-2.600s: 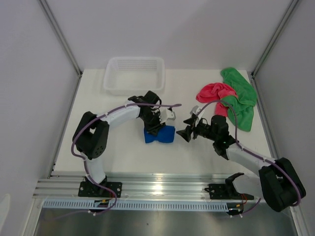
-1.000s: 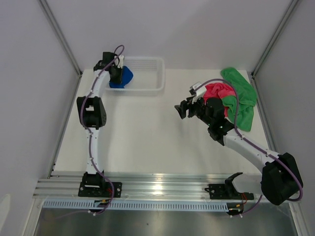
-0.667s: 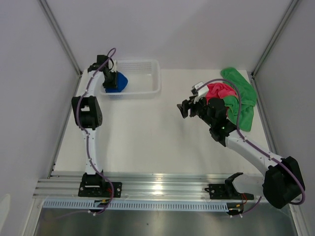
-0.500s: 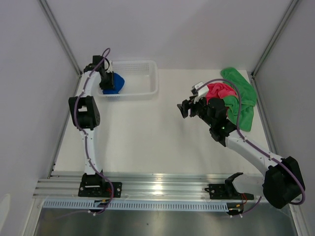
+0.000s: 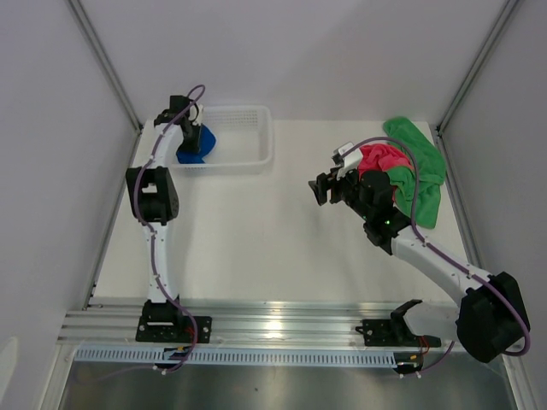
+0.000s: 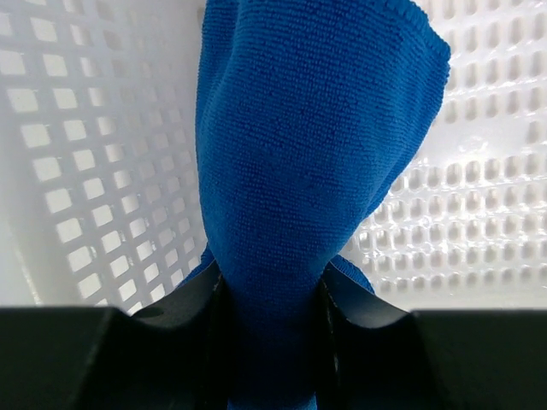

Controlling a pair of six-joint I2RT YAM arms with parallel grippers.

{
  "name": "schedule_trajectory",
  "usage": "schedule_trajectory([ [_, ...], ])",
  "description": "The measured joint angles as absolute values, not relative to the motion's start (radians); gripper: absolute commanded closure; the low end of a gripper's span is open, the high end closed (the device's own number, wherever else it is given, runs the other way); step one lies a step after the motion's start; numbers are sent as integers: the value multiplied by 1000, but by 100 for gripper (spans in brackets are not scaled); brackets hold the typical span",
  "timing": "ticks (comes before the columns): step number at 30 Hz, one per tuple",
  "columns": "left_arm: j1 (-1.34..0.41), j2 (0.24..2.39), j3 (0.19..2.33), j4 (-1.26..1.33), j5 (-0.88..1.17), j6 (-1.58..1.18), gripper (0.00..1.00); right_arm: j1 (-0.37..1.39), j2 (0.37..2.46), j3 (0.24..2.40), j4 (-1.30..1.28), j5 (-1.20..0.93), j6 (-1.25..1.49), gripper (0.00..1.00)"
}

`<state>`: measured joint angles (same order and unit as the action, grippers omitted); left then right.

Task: Roll the towels
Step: Place the rolled towel into the container

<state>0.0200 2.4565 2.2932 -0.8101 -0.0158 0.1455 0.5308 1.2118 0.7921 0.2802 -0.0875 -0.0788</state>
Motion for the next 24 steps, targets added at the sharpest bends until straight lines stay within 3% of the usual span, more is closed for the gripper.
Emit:
schedule_trajectory([
  [6, 9, 2458, 2273, -794, -116, 231, 83, 534, 1190, 792, 265, -68, -79, 24],
  [10, -7, 2486, 2312, -815, -181, 249, 61, 535, 1171, 791, 260, -57, -79, 25],
  [16, -22, 2495, 2315, -847, -180, 270, 50, 535, 1159, 789, 248, -44, -83, 24],
  [18, -24, 2498, 2321, -864, -178, 273, 52, 535, 1155, 789, 243, -41, -84, 24],
  [22, -21, 2510, 2346, -900, -145, 258, 78, 535, 1145, 789, 236, -31, -89, 24],
  [24, -17, 2510, 2346, -906, -130, 236, 79, 535, 1137, 789, 235, -29, -91, 24],
])
